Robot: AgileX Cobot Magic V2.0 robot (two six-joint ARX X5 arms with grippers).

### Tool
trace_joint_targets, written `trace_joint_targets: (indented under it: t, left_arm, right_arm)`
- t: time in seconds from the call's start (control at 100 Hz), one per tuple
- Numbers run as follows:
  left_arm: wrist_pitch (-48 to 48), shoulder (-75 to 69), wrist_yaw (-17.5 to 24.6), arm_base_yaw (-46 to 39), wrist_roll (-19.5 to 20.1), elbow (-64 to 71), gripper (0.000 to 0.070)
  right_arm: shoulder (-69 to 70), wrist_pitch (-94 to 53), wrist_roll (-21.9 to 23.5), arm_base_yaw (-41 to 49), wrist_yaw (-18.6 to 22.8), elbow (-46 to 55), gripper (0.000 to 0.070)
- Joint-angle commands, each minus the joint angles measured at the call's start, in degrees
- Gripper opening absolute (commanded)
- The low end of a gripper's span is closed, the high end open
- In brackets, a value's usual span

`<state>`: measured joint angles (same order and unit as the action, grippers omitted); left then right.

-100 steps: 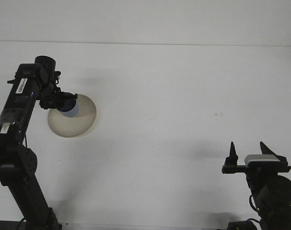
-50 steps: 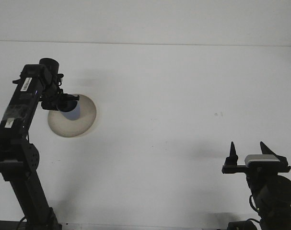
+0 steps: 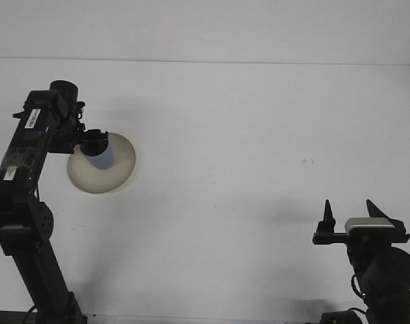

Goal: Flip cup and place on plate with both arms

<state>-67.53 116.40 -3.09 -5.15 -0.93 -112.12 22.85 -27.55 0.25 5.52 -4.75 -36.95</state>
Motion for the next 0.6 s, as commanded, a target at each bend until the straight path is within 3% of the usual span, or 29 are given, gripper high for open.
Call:
trace_joint_targets:
  t: [0.0,0.59]
  left_arm:
    - [0.1,-0.2,0.2,-0.4,0.3,-2.1,0.0389]
    - [1.3,-18.9,0.2,0.8,-1.2,-1.2,0.0388]
  right_arm:
    - [0.0,0.5,-0.1,0.0,-0.3,-0.1,0.0602]
    - [0.0,0.5,0.0,0.0,-0.2,-0.1,0.0602]
